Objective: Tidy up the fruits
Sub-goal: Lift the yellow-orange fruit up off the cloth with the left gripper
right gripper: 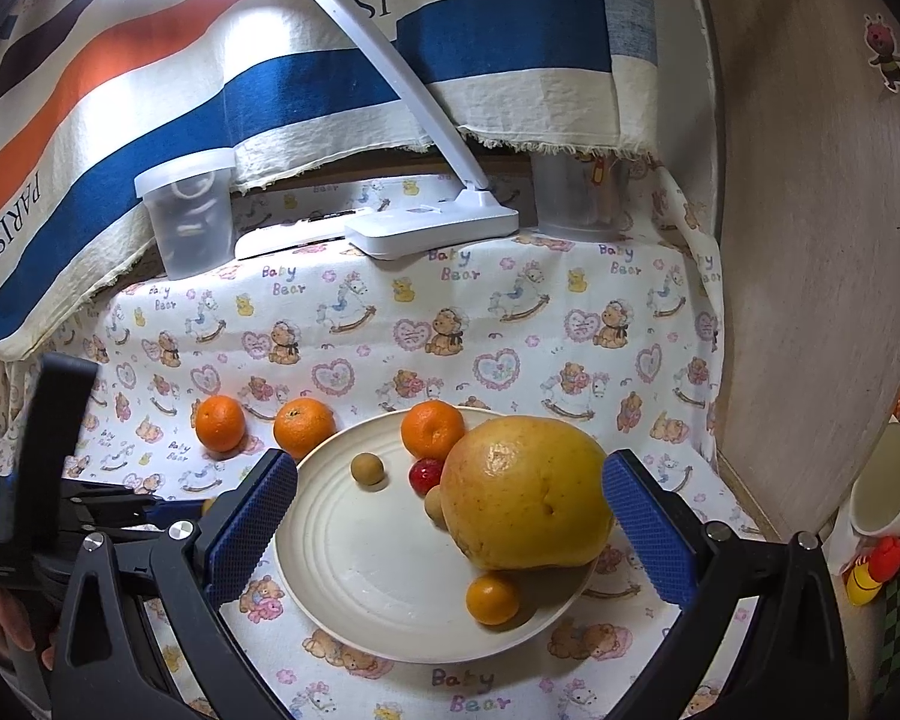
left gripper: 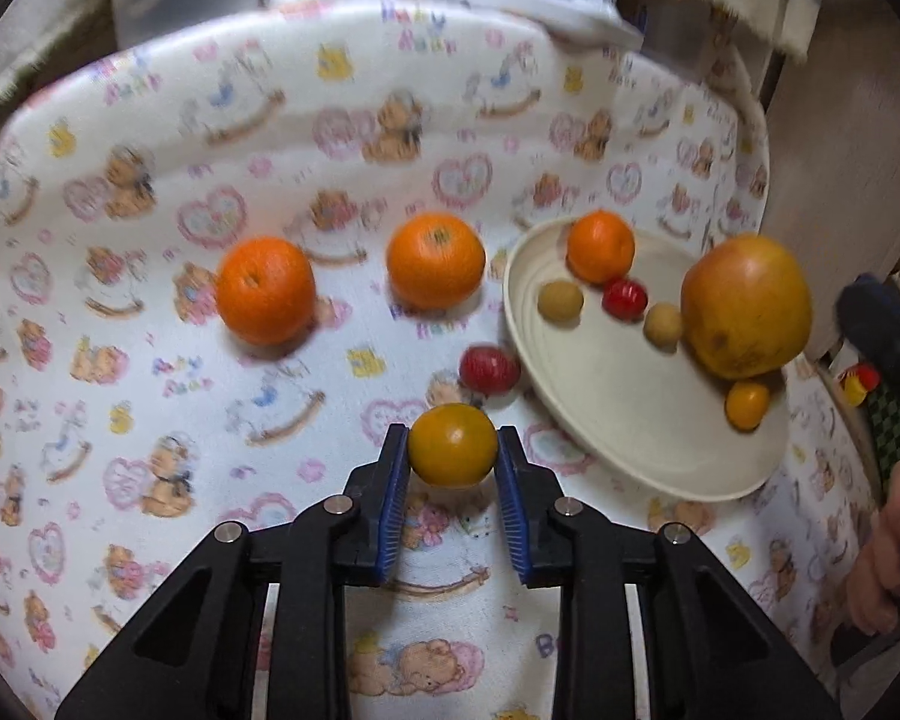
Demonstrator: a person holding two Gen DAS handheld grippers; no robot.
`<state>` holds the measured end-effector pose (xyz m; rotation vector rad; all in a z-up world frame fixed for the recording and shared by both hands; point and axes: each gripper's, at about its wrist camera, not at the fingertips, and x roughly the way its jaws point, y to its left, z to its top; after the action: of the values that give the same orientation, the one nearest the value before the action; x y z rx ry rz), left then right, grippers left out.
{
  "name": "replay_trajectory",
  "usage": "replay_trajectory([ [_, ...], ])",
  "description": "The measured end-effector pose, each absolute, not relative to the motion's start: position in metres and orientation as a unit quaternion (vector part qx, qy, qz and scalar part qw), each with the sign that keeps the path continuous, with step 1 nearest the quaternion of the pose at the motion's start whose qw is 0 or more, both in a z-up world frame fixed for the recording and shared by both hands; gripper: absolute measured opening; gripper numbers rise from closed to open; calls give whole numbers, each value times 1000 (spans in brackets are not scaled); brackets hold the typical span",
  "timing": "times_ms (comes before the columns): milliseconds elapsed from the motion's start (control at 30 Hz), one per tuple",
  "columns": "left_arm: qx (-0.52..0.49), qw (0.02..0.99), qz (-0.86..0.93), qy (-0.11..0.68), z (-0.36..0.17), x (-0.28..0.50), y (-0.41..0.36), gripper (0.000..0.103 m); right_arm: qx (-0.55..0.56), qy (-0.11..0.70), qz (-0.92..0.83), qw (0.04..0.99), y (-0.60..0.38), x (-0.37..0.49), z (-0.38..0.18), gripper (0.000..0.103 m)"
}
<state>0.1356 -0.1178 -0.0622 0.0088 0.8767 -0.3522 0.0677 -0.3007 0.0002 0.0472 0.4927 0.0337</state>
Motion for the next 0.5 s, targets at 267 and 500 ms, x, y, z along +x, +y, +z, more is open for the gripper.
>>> replay_trajectory([
  [267, -23, 938, -147, 314, -16, 112, -76, 27, 32, 246, 19, 968, -303, 67, 0, 103],
  [500, -30, 956, -120, 266, -13, 111, -50, 27, 21, 248, 22, 968, -297, 66, -1, 103],
])
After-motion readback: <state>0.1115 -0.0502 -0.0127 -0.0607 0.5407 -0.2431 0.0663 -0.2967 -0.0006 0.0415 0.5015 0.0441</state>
